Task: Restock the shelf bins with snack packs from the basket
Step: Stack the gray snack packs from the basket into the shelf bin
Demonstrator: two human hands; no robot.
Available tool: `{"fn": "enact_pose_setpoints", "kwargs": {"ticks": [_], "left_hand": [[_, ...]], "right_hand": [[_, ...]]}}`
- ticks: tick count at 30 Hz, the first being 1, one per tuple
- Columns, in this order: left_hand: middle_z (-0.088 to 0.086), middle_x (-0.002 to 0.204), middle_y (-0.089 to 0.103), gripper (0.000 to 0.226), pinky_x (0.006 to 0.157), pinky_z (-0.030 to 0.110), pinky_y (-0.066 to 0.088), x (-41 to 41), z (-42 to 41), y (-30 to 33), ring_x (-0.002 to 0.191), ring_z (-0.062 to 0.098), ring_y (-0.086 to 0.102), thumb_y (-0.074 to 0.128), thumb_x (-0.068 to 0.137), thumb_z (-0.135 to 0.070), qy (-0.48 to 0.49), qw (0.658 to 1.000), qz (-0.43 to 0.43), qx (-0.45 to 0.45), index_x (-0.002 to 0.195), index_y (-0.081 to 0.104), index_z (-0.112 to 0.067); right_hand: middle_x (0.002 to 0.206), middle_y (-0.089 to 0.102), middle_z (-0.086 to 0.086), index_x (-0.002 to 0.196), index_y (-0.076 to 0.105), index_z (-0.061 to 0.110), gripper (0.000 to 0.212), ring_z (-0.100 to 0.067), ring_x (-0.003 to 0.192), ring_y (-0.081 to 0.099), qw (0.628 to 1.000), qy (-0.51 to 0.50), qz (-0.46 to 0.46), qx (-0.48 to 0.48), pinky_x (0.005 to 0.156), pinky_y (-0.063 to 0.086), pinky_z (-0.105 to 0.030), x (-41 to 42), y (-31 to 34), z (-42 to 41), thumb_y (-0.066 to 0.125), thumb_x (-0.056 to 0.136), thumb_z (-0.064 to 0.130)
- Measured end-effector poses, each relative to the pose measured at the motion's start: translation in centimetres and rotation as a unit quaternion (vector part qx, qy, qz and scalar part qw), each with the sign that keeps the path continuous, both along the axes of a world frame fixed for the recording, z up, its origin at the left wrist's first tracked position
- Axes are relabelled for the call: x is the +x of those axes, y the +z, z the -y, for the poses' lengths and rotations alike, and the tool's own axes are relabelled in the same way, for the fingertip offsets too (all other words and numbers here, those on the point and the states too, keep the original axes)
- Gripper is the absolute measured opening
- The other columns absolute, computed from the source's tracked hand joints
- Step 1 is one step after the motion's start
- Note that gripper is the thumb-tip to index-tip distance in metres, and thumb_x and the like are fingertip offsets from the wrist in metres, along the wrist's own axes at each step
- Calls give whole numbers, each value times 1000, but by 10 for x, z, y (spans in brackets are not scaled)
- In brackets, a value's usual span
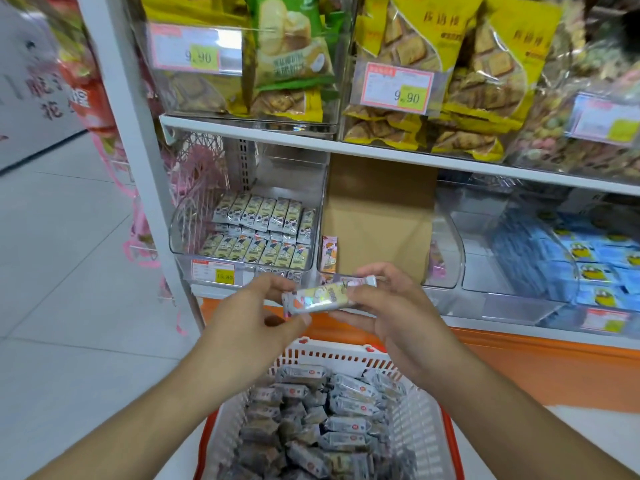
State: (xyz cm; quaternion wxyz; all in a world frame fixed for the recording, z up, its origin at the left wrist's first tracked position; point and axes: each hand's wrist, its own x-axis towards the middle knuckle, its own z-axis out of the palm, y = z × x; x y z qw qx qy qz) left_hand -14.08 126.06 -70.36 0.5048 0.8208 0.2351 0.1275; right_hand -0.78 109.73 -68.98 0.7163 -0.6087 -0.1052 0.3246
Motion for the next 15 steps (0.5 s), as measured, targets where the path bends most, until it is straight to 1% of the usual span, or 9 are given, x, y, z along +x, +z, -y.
{"fn": "enact_pose_setpoints", "kwargs": {"ticks": [2,4,5,7,9,10,12,13,15], "left_hand": [[-23,98,65,40,80,53,61,2,-5,-2,76,20,77,81,88,-22,44,995,35,-80,118,59,-35],[-18,106,68,50,84,55,60,4,-3,-1,83,20,77,78,89,-12,60,989,67,-117,126,55,-36],[-16,114,67,56,85,54,60,4,0,0,87,18,76,76,90,-8,53,988,76,-120,130,52,-38],[-12,124,65,62,86,43,61,2,5,5,95,12,73,75,91,-5,-3,991,73,-116,136,51,-40],[-13,120,69,70,88,37,61,-2,6,9,101,11,72,80,88,-12,-78,991,33,-105,141,49,-47],[-13,119,69,79,88,34,60,-4,6,10,103,11,71,85,84,-18,-102,990,13,-92,143,45,-52],[-13,128,61,96,85,26,59,-7,5,10,105,8,70,93,75,-26,-116,992,-7,-51,146,36,-58],[-12,132,58,101,84,24,59,-7,5,10,105,7,69,95,72,-28,-115,993,-8,-38,147,34,-59],[-8,133,58,106,86,29,60,-6,4,8,104,10,70,97,69,-29,-117,992,-1,-36,147,33,-61]], "right_hand": [[121,64,-30,116,65,-2,24,-39,104,74,999,48,4,-15,88,63,-50,-3,-2,1,69,93,-6],[112,73,-21,115,70,4,26,-34,94,76,989,113,42,-85,87,63,-54,-8,-5,1,74,90,0],[105,75,-15,113,73,6,24,-28,90,76,983,135,58,-113,83,64,-52,-10,-6,0,76,90,2],[101,76,-11,109,76,8,18,-20,89,74,980,143,61,-124,75,64,-44,-15,-9,-1,76,92,5],[103,75,-15,109,76,6,17,-22,91,73,984,130,50,-111,74,63,-41,-17,-10,-1,77,93,8],[104,75,-16,110,75,5,18,-23,91,74,985,127,49,-106,75,63,-41,-18,-11,-1,77,93,9],[104,76,-15,112,74,4,21,-25,91,74,985,131,49,-100,74,61,-37,-19,-12,-1,78,93,13],[103,76,-14,113,73,4,23,-25,90,74,985,133,50,-101,74,60,-36,-20,-13,-1,78,93,14],[99,75,-12,112,72,3,23,-23,86,74,984,133,55,-105,73,59,-34,-22,-12,-2,79,92,13]]}}
